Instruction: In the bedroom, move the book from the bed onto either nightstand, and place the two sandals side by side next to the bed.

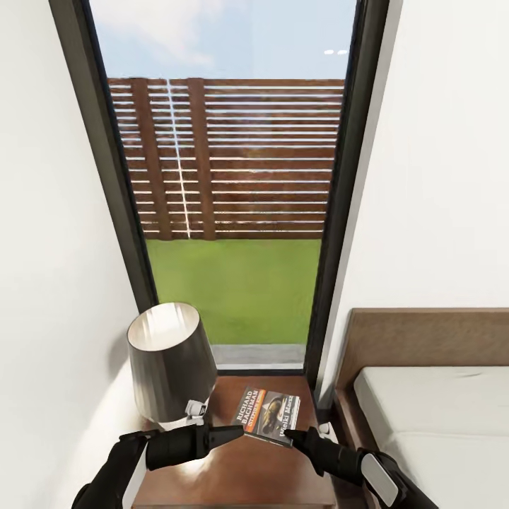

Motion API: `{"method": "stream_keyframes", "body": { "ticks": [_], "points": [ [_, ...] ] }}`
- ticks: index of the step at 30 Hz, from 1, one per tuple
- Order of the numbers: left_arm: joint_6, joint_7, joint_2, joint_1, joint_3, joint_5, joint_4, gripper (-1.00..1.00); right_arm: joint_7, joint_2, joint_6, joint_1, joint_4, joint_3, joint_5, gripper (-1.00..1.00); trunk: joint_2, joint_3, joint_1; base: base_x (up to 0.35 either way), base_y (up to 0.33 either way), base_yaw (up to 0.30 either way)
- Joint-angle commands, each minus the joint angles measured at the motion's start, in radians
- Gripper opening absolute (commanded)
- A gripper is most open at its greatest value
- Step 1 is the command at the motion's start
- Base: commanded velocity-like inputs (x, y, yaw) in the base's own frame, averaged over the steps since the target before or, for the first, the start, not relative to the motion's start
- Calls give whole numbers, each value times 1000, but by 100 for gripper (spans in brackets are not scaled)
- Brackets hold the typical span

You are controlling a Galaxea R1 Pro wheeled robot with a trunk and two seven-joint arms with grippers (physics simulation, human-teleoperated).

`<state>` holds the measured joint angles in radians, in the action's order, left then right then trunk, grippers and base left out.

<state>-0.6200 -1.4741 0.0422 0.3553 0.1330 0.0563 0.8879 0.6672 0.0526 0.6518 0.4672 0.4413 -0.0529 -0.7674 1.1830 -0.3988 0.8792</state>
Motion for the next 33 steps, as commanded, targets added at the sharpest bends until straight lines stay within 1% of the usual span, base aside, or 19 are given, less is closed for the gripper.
{"method": "stream_keyframes", "body": {
  "ticks": [1, 10, 15, 18, 33],
  "points": [
    [-11, -5, 1, 1, 3, -3, 0, 100, -1, 1, 5, 1, 0, -5, -10, -100, 8, -4, 4, 0, 0, 0],
    [-10, -4, 2, 1, 2, -3, 0, 100, -1, 1, 5, 1, 0, -5, -10, -100, 71, -33, 38, 0, 0, 0],
    [-10, 21, 2, 1, 2, -2, 0, 100, -1, 1, 4, 1, 0, -5, -10, -100, 106, -48, 58, 0, 0, 0],
    [-9, 29, 7, 1, 2, -1, 0, 100, -1, 1, 4, 1, 0, -5, -10, -100, 127, -58, 69, 0, 0, 0],
    [-9, 31, 8, 1, 2, -1, 0, 100, -1, 1, 4, 1, 0, -5, -10, -100, 232, -105, 127, 0, 0, 0]
  ]
}}
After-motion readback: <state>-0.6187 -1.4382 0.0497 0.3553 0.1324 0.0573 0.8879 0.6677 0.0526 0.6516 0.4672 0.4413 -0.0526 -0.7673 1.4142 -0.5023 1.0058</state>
